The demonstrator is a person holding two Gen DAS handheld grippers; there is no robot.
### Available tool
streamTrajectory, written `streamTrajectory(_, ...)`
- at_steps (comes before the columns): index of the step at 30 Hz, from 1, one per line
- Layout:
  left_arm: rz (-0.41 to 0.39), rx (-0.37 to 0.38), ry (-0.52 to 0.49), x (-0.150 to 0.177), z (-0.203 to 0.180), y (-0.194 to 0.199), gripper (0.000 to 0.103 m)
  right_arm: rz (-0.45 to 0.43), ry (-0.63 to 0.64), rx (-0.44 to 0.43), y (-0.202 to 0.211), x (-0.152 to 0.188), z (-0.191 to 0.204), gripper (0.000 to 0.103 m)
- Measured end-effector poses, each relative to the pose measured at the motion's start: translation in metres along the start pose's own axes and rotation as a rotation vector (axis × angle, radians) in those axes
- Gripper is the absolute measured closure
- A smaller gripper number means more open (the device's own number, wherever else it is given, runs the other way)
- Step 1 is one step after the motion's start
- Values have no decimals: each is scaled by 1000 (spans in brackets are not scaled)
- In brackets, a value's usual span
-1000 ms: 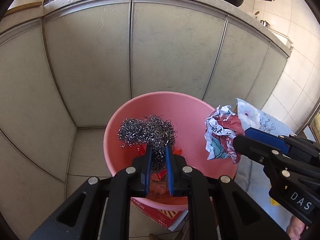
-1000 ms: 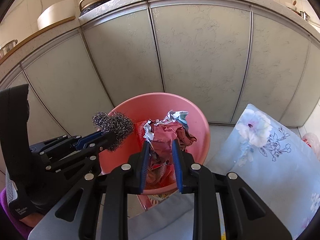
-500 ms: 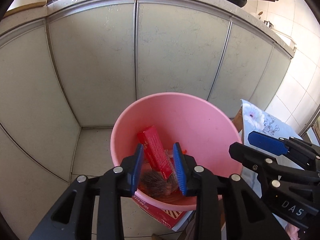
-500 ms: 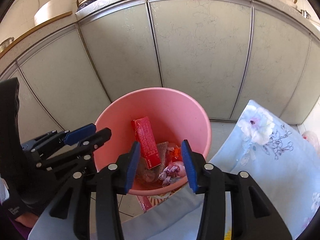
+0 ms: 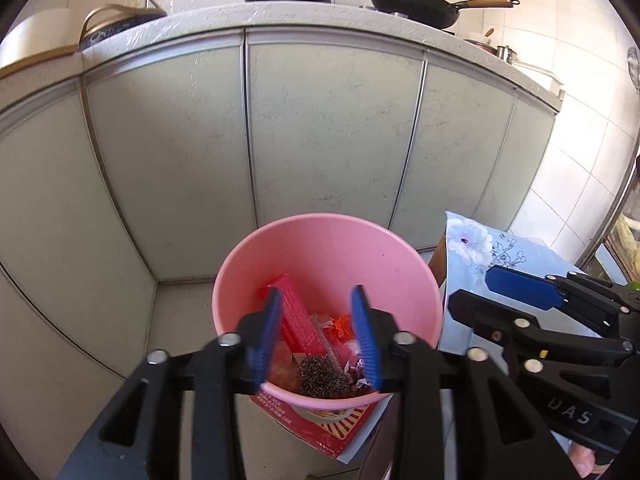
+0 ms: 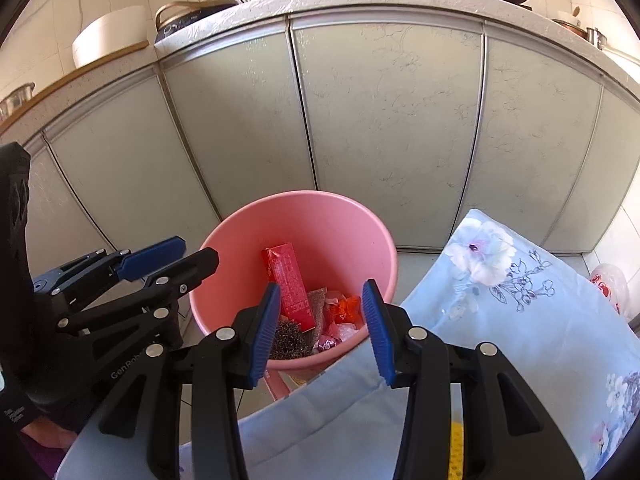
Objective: Collect trash
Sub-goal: 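Move the left tool to the yellow foam net while the right tool approaches the white foam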
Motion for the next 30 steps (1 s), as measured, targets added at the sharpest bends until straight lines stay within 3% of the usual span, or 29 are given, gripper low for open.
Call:
streamTrajectory(17,-44,17,-87,7,-31,30,60,-52,-77,21,57,44,-44,60)
streamTrajectory(30,-28,126,-189,18,-73,45,60,-132,-226,176,132,104,-104,60)
Point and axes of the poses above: each gripper's, at about its wrist camera, not at the fingertips, and y roughly against the way its jaws point, z to its left, x to its underside, the point moved 1 cm from there along -y, roughly the way its jaws point, and after that the axes turned 15 degrees about z, right-handed, at the moved point
